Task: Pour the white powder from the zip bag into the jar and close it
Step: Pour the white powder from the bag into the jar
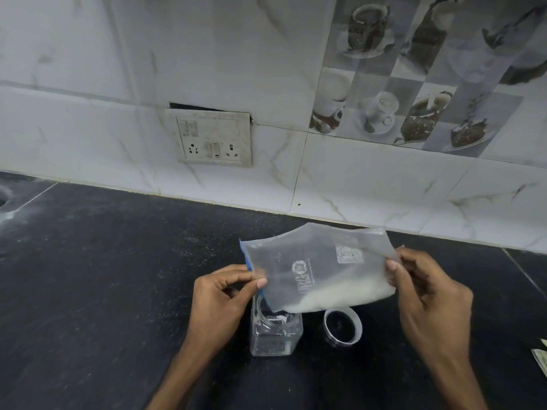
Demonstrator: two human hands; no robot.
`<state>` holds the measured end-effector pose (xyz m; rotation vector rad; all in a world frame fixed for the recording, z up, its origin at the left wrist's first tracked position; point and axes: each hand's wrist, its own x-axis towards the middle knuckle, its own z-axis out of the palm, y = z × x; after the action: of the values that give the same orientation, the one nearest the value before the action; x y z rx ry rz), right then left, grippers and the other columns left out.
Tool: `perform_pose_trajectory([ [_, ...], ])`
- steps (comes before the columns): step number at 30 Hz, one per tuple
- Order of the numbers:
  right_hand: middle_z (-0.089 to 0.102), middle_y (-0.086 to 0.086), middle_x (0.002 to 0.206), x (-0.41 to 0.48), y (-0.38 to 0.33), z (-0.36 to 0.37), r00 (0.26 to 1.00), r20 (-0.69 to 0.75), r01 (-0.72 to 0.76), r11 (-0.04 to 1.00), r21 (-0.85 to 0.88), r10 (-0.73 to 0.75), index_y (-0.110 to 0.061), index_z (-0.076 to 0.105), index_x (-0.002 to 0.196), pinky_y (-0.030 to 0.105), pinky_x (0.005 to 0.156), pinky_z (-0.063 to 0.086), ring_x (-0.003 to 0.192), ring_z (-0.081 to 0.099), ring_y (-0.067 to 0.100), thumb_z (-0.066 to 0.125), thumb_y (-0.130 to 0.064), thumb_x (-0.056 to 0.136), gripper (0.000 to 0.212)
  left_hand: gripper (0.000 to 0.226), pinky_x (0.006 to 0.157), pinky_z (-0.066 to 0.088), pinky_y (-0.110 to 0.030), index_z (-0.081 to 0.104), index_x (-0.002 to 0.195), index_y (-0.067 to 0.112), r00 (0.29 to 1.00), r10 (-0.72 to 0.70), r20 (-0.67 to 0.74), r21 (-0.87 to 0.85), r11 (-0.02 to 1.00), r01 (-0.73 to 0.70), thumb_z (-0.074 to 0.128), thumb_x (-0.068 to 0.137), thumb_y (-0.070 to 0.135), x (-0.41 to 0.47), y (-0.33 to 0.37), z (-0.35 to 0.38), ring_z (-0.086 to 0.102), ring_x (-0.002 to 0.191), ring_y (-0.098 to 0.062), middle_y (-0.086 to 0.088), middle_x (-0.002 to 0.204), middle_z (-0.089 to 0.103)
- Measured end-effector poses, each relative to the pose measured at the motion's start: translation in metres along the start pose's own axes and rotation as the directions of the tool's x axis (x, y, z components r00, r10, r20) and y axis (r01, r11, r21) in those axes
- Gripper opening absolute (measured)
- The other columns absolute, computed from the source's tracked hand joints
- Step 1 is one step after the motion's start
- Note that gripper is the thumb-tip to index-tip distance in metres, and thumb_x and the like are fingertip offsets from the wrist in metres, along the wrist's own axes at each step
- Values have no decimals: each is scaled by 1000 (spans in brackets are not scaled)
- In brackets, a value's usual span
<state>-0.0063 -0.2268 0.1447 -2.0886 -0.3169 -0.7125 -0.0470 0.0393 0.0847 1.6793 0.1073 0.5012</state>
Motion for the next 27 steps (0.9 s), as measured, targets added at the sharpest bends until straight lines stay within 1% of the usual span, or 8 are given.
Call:
perform_pose_trajectory([
  [3,70,-10,89,0,-4,2,999,-31,-10,999,33,11,-16,66,107,4,72,52,87,69,-1,66,-11,89,19,24,74,60,-19,81,80,23,1000,5,12,-5,1000,-5,79,76,-1,0,0,1,76,83,-7,10,88,80],
  [5,70,-9,88,-2,-5,4,1000,-16,-6,1000,22,7,-14,64,110,2,71,50,88,69,-1,67,-11,89,22,26,74,60,-19,81,81,23,1000,14,7,0,1000,-14,79,76,-2,0,0,2,76,83,-7,11,88,80],
  [11,71,-4,84,-1,-5,3,997,-73,-22,999,28,24,-11,61,111,0,68,49,88,68,4,68,-12,88,24,26,73,59,-18,80,80,24,1000,26,-6,0,1000,-26,79,76,-2,-1,1,3,75,81,-5,13,87,79],
  [15,71,-7,83,1,-7,4,995,-87,-51,996,69,57,-15,60,110,3,68,51,89,69,0,70,-13,88,24,28,73,58,-16,80,80,25,1000,28,-8,16,999,-28,79,76,-3,-2,0,4,75,81,-4,14,88,79],
  [19,70,-8,81,2,-8,5,990,-117,-61,993,105,74,-16,59,111,4,68,52,88,70,1,72,-12,86,28,25,74,60,-20,81,79,23,1000,10,-15,0,1000,-10,79,76,-2,-1,-3,4,76,82,-7,10,88,80],
  [23,69,-12,82,1,-9,8,992,-110,-49,994,99,59,-18,59,111,4,68,52,87,70,0,72,-13,85,29,26,74,59,-17,81,80,21,1000,7,-21,-5,1000,-7,79,76,-4,-2,-3,4,76,82,-5,11,89,80],
  [25,69,-10,83,0,-10,9,993,-106,-40,994,99,50,-16,60,111,4,68,52,88,70,0,72,-13,85,29,25,74,59,-18,81,80,20,1000,0,-26,-14,1000,0,79,76,-5,-2,-4,2,76,82,-7,10,89,80],
  [27,70,-8,84,0,-9,9,994,-100,-28,996,85,37,-11,61,111,3,67,52,86,69,-6,72,-12,85,29,25,75,60,-20,81,80,21,1000,-2,-26,-13,1000,2,79,77,-4,-2,-5,2,76,83,-9,9,88,80],
])
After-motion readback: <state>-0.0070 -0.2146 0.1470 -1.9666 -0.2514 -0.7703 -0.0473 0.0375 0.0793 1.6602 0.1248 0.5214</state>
